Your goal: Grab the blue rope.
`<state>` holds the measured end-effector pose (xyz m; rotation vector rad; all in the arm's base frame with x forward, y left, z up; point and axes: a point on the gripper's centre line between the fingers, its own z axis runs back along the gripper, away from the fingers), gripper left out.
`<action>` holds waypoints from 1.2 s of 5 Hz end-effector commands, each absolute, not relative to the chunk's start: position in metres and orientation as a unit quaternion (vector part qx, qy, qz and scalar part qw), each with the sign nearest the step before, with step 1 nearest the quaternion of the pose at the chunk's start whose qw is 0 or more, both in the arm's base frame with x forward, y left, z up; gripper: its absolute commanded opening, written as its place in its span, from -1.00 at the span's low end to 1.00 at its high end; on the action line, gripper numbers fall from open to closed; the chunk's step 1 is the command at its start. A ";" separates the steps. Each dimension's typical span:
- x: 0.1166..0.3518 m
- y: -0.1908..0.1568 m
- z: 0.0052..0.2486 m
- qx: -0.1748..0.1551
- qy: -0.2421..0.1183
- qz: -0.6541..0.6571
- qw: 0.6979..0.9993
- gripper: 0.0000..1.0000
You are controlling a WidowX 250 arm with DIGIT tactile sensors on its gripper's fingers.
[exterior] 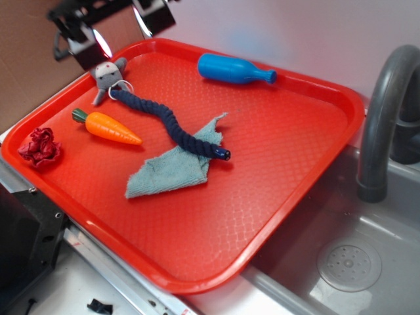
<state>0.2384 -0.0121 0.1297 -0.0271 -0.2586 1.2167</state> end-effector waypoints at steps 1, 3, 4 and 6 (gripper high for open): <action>0.252 0.007 0.080 -0.029 -0.113 0.600 0.791 1.00; 0.262 0.008 0.026 -0.010 -0.101 0.576 0.811 1.00; 0.262 0.005 0.014 -0.003 -0.094 0.564 0.820 1.00; 0.256 -0.001 0.009 -0.001 -0.090 0.559 0.824 -1.00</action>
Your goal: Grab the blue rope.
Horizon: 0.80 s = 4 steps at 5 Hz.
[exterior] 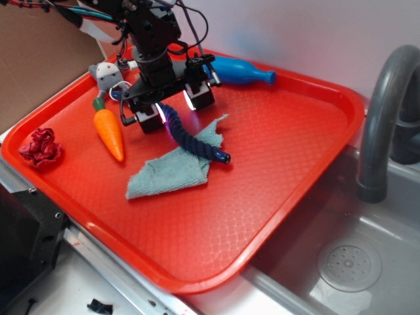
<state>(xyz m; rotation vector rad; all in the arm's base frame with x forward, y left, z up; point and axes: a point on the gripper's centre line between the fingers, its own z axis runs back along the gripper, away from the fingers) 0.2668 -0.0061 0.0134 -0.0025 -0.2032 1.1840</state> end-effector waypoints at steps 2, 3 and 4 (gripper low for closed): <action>0.262 0.000 0.041 0.003 -0.073 0.494 0.867 -1.00; 0.271 -0.004 0.082 0.011 -0.041 0.418 0.907 -1.00; 0.273 -0.026 0.126 -0.006 -0.022 0.302 0.953 -1.00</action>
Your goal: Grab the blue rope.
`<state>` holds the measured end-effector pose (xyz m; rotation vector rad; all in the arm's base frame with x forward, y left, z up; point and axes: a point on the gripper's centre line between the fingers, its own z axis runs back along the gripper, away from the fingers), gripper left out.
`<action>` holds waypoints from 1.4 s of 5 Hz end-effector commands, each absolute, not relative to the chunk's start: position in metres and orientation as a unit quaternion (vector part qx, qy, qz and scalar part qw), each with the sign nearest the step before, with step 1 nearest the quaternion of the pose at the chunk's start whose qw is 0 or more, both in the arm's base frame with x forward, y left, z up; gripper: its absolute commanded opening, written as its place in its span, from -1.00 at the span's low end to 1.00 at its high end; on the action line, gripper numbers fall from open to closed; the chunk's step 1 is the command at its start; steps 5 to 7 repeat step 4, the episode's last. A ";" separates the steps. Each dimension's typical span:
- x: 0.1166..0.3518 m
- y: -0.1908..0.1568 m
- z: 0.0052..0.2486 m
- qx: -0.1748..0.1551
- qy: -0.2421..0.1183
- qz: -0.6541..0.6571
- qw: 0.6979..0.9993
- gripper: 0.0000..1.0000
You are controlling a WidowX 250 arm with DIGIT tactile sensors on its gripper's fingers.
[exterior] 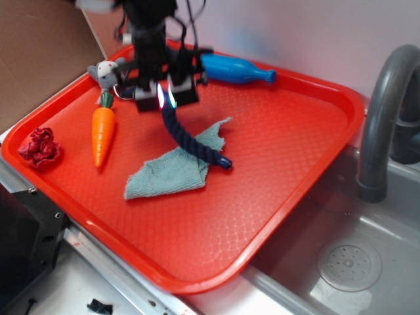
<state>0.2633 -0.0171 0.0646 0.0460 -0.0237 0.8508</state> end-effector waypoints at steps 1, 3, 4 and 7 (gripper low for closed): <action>0.256 -0.042 0.164 -0.004 -0.024 0.184 0.983 -1.00; 0.216 -0.040 0.225 -0.051 -0.081 0.112 0.989 -1.00; 0.213 -0.040 0.222 -0.106 -0.066 0.092 0.988 -1.00; 0.213 -0.040 0.222 -0.106 -0.066 0.092 0.988 -1.00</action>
